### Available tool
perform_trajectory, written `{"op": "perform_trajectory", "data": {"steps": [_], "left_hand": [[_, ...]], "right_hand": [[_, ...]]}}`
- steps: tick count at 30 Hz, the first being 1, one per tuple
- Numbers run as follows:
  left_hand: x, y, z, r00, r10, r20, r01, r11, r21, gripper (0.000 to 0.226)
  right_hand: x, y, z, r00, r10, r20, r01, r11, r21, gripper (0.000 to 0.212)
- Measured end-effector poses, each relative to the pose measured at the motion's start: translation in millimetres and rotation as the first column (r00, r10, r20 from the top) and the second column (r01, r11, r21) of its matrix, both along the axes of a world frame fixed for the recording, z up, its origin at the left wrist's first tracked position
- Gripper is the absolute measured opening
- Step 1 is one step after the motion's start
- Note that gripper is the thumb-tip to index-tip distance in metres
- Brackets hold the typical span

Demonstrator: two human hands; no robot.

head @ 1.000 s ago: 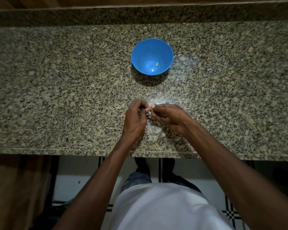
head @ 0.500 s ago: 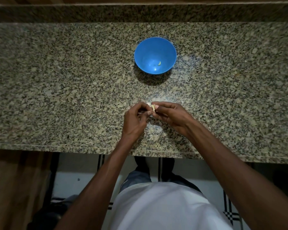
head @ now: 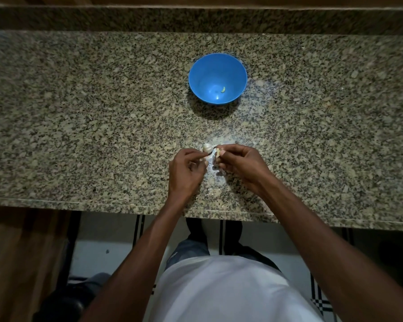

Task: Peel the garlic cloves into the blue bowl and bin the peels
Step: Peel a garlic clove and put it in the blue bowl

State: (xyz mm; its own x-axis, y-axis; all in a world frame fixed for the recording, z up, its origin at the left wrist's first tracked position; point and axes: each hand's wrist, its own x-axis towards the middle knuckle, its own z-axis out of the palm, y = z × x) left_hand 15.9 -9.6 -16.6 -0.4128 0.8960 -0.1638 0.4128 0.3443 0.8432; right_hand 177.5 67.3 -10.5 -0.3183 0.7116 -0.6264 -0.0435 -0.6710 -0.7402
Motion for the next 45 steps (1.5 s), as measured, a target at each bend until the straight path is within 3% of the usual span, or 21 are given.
{"op": "perform_trajectory", "data": {"steps": [2,6,8,17,26,30,34,40,45], "left_hand": [[3,1,1,0.999,0.041,0.025,-0.042,0.999,0.011,0.021],[6,3,7,0.954,0.061,0.294,-0.057,0.998,-0.020,0.029],[6,4,8,0.940,0.070,0.333,-0.062,0.998,-0.033,0.028],[2,3,10,0.959,0.083,0.269,-0.072,0.996,-0.050,0.022],[-7,7,13,0.988,0.015,0.151,-0.017,1.000,0.014,0.042],[-8,6,10,0.980,0.045,0.194,-0.048,0.999,0.013,0.040],[-9,6,9,0.972,0.037,0.234,-0.037,0.999,-0.002,0.037],[-9,4,6,0.956,-0.010,0.293,0.010,1.000,0.001,0.021],[-12,7,5,0.933,-0.018,0.360,0.025,1.000,-0.013,0.022]], "right_hand": [[-1,-2,1,0.999,0.019,0.026,-0.021,0.999,0.046,0.019],[-3,-8,2,0.998,0.036,0.047,-0.042,0.991,0.127,0.023],[-3,-10,2,0.998,0.038,0.057,-0.047,0.985,0.164,0.021],[1,-8,7,0.985,0.163,0.050,-0.170,0.962,0.214,0.019],[-4,-1,8,0.968,0.234,0.090,-0.250,0.929,0.274,0.018],[-5,2,7,0.974,0.225,0.029,-0.227,0.954,0.195,0.017],[-7,0,4,0.987,0.124,-0.097,-0.127,0.992,-0.019,0.014],[-7,-3,2,0.983,0.001,-0.186,-0.051,0.964,-0.261,0.025],[-6,2,2,0.985,0.009,-0.175,-0.059,0.956,-0.287,0.022]]}}
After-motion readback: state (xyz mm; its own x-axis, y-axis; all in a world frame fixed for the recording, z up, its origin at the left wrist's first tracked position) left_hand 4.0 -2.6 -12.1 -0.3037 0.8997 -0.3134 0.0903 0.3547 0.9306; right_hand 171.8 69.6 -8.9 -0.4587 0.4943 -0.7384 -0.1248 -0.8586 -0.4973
